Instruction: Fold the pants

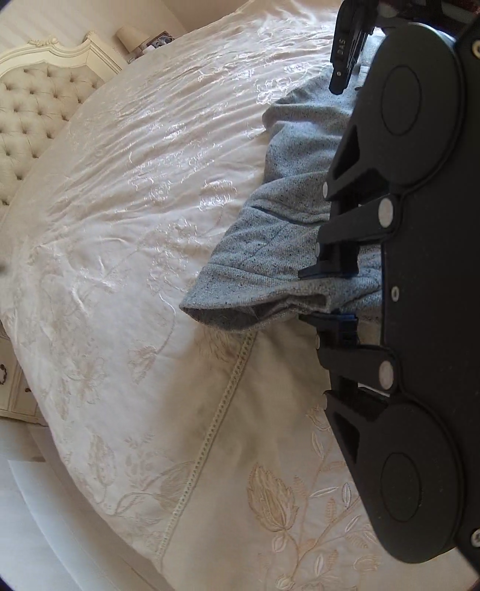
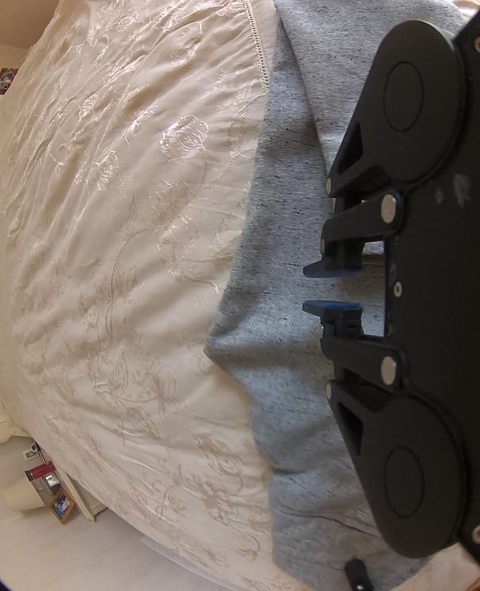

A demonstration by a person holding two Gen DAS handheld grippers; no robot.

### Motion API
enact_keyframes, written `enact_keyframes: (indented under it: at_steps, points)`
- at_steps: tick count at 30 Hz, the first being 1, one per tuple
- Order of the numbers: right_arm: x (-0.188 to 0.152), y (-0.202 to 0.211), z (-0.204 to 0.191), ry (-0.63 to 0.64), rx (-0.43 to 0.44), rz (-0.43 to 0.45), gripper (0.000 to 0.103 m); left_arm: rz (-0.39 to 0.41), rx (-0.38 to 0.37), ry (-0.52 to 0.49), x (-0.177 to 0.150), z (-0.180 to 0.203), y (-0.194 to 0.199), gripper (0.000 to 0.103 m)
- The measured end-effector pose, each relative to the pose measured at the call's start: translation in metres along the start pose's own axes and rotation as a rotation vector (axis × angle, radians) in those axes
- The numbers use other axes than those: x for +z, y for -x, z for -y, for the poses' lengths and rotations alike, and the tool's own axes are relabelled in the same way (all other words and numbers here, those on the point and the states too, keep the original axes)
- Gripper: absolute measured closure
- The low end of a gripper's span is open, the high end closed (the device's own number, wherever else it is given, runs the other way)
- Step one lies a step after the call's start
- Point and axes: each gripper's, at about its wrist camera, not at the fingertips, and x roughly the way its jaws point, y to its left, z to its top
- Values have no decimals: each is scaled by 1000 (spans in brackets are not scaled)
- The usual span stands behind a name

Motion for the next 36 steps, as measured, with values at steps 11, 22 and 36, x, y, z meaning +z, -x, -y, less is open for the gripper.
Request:
enact_keyframes:
  at_steps: [11,22,36]
  points:
    - [-101,15,-4,23,30,-144,91,55,-30,-19,11,25,19,84]
    - [-131,10,7,34,78,-183,102,118,-56,-69,7,68,54,88]
    - [-116,89,59,123,336,-67,99,225,-1,-121,-24,170,79,91]
